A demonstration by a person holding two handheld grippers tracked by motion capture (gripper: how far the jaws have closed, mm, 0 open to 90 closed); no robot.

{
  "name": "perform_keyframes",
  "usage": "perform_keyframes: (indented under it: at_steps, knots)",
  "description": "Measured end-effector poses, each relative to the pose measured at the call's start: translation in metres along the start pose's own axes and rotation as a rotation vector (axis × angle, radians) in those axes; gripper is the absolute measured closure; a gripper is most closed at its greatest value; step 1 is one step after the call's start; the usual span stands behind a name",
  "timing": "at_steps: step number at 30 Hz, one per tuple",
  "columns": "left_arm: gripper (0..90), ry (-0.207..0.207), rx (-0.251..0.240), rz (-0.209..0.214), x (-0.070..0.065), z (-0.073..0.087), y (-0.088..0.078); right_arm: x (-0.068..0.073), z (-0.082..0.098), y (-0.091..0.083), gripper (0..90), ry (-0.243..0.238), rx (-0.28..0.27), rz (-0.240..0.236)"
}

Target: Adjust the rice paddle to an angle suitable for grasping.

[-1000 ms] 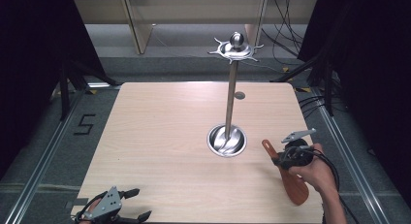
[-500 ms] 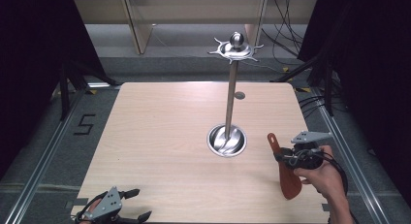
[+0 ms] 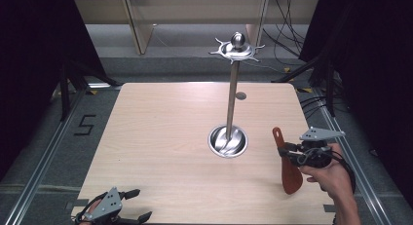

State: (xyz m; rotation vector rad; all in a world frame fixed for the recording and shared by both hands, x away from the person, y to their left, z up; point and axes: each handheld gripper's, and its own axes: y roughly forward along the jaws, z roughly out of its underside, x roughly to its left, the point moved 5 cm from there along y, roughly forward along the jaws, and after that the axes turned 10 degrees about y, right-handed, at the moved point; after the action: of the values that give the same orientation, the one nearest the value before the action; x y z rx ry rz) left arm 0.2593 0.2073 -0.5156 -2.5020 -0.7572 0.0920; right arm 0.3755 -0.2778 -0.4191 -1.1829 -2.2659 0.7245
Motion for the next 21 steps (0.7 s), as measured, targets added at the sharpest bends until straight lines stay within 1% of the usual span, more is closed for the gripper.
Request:
perform_keyframes:
  at_steps: [1, 3, 4, 5, 6, 7, 8, 9, 11, 12, 13, 14, 15, 17, 18, 19, 21]
  knots:
    - [19.1, 0.0, 0.001, 0.0, 0.0, 0.0, 0.0, -0.002, -0.002, 0.0, 67.1, -0.015, -0.011, -0.001]
    - [19.2, 0.007, 0.009, -0.002, 0.0, 0.0, -0.001, 0.0, -0.004, -0.002, 67.1, 0.014, -0.02, -0.003]
    - [19.2, 0.044, 0.01, 0.001, 0.002, 0.0, -0.001, -0.001, -0.006, -0.002, 67.1, -0.01, -0.029, -0.004]
    - [19.2, 0.054, 0.02, 0.001, 0.003, 0.0, -0.001, 0.001, -0.009, -0.003, 67.1, 0.002, -0.044, -0.013]
    - [19.2, 0.001, -0.005, 0.003, -0.001, -0.001, 0.0, 0.001, -0.01, -0.004, 67.1, -0.008, -0.046, -0.014]
    - [19.1, 0.007, 0.005, 0.003, -0.001, 0.0, -0.001, 0.002, -0.012, -0.004, 67.1, 0.0, -0.057, -0.019]
    - [19.2, 0.007, 0.003, 0.003, -0.001, 0.0, -0.001, 0.003, -0.014, -0.005, 67.1, 0.003, -0.067, -0.022]
    - [19.1, 0.009, 0.003, 0.002, -0.001, -0.001, -0.001, 0.003, -0.016, -0.005, 67.1, -0.005, -0.083, -0.025]
    - [19.2, 0.013, 0.007, -0.001, 0.0, 0.0, -0.001, 0.006, -0.019, -0.006, 67.1, 0.001, -0.077, -0.033]
    - [19.1, 0.011, 0.007, -0.001, 0.0, 0.0, -0.001, 0.007, -0.021, -0.005, 67.1, -0.015, -0.077, -0.03]
    - [19.1, 0.048, 0.009, -0.001, 0.003, -0.001, -0.002, 0.009, -0.021, -0.004, 67.1, -0.018, -0.074, -0.035]
    - [19.2, 0.043, 0.006, 0.001, 0.002, -0.001, -0.001, 0.011, -0.023, -0.002, 67.1, -0.017, -0.087, -0.045]
    - [19.1, 0.013, 0.006, -0.001, 0.0, 0.0, -0.001, 0.012, -0.024, 0.0, 67.1, -0.03, -0.09, -0.05]
    - [19.2, 0.016, 0.012, -0.004, 0.001, 0.0, -0.001, 0.016, -0.028, 0.002, 67.1, -0.023, -0.109, -0.054]
    - [19.2, 0.024, 0.018, -0.005, 0.001, 0.0, -0.002, 0.018, -0.029, 0.002, 67.1, -0.018, -0.106, -0.061]
    - [19.2, 0.011, 0.007, -0.002, 0.0, 0.0, -0.001, 0.019, -0.032, 0.001, 67.1, -0.025, -0.112, -0.064]
    - [19.1, 0.012, 0.007, -0.001, 0.0, 0.0, -0.001, 0.023, -0.037, 0.0, 67.1, -0.029, -0.126, -0.078]
